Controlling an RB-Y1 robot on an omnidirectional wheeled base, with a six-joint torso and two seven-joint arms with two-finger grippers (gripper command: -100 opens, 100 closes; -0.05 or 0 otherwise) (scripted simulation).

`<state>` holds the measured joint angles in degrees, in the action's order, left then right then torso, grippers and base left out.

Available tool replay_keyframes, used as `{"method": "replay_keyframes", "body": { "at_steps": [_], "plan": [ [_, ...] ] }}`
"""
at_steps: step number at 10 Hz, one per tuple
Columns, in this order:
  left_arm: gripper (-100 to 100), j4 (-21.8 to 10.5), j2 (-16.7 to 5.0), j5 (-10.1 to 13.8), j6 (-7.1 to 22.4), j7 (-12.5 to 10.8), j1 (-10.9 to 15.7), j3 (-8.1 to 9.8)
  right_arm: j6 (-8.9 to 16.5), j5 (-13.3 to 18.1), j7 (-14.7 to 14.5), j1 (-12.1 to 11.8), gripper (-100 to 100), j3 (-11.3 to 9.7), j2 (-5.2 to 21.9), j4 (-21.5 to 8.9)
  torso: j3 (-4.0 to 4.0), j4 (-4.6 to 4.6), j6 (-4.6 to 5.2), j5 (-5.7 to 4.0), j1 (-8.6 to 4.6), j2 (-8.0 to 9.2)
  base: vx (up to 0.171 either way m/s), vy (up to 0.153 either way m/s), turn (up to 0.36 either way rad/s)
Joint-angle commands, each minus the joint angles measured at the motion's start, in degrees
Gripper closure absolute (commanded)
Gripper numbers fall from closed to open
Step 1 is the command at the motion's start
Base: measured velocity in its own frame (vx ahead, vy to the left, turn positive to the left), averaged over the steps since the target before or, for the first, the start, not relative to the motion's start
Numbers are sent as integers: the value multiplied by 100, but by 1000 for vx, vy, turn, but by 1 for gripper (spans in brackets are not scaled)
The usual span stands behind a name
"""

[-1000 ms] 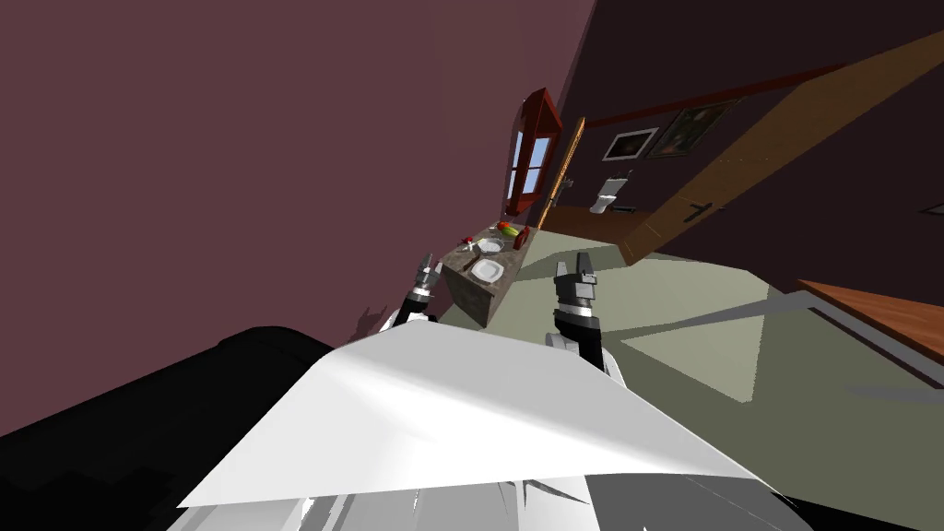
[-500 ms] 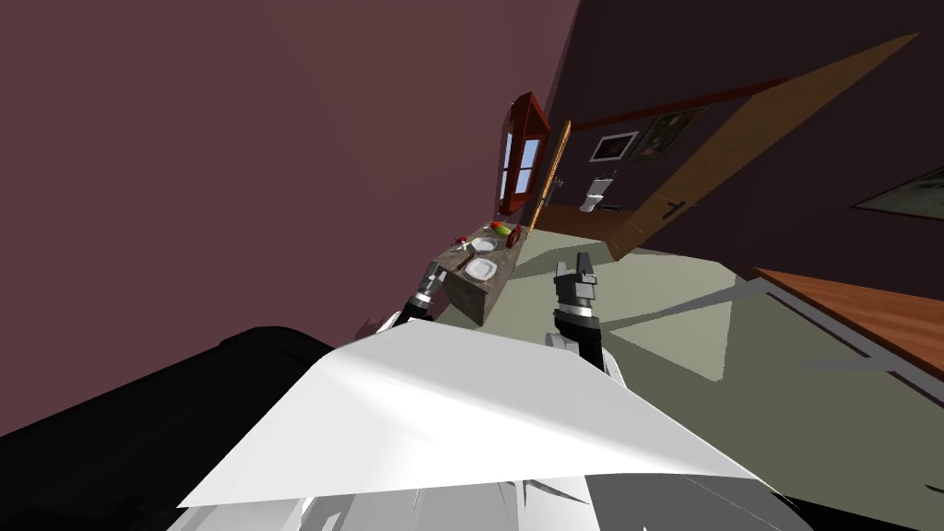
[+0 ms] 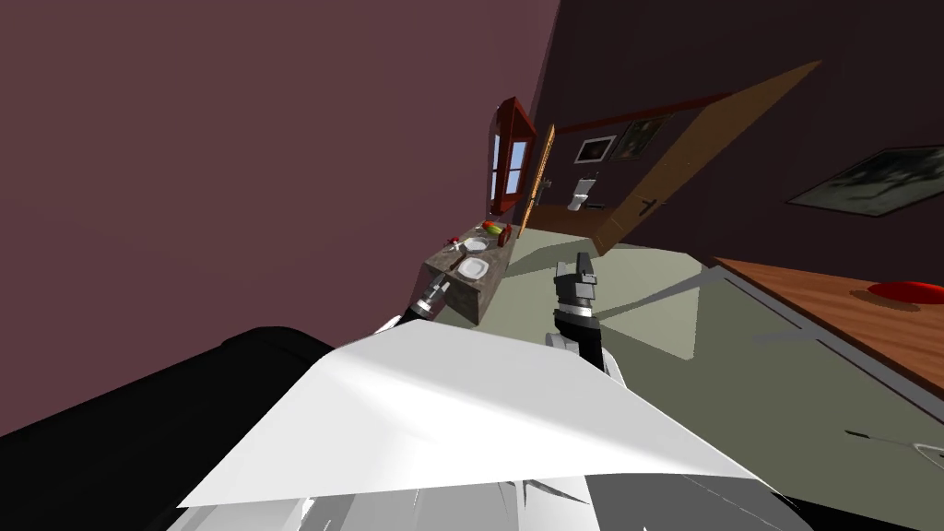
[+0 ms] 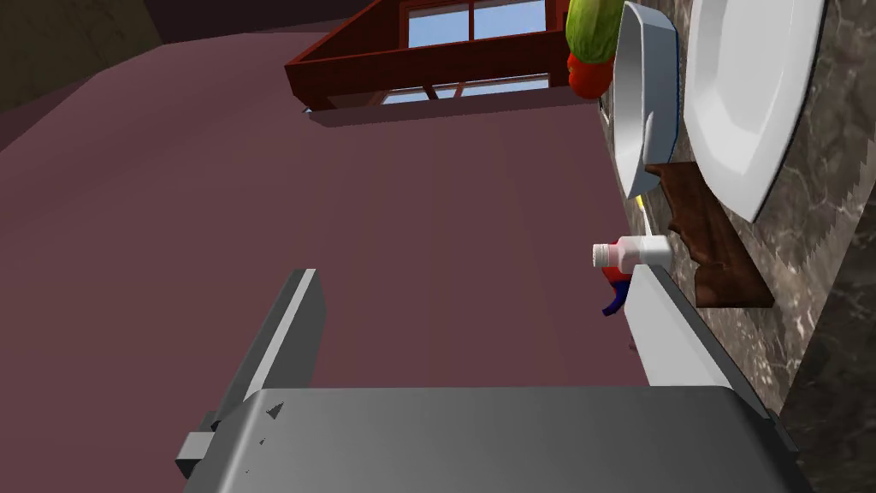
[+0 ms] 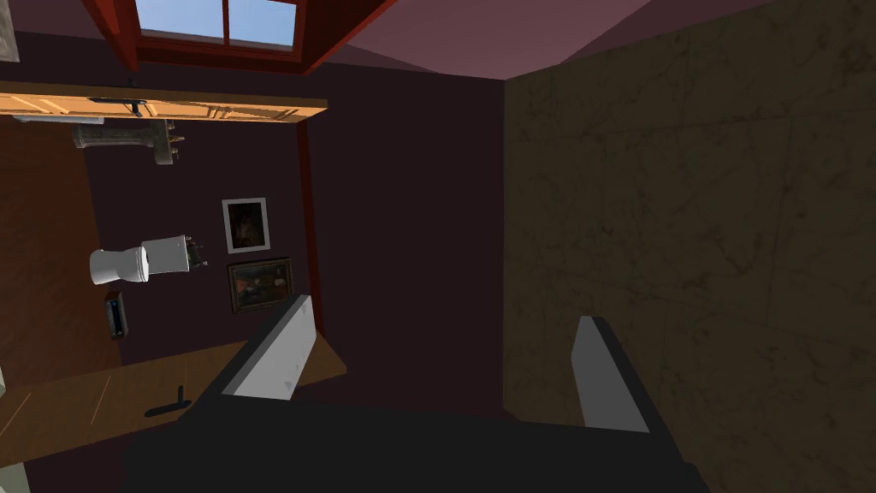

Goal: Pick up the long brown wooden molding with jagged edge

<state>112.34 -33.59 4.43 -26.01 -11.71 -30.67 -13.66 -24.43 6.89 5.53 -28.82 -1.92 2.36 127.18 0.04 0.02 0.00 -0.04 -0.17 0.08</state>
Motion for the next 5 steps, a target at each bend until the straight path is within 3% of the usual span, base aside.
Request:
{"method": "replay_keyframes", "body": {
  "at_steps": [1, 2, 4, 5],
  "plan": [
    [-100, -97, -286, 24, -9, -19, 17, -103, 0, 0, 0, 0, 0, 0, 0, 0, 0, 0, 0, 0, 0, 0, -10, -47, -78],
    [-100, -283, -444, 56, -51, -43, -6, -329, 0, 0, 0, -1, 0, 0, 0, 0, 0, 0, -2, 0, 2, -1, -9, -61, -132],
    [-100, -283, -690, 56, -51, -43, -6, -329, 0, 0, 0, -1, 0, 0, 0, 0, -2, 0, -2, -1, -2, -4, 0, -46, -42],
    [-100, -476, -911, 85, -97, -65, -21, -562, 0, 0, 0, -1, 0, 1, 0, 0, -3, 0, -3, 0, 7, -5, 9, -43, -163]
  ]
}}
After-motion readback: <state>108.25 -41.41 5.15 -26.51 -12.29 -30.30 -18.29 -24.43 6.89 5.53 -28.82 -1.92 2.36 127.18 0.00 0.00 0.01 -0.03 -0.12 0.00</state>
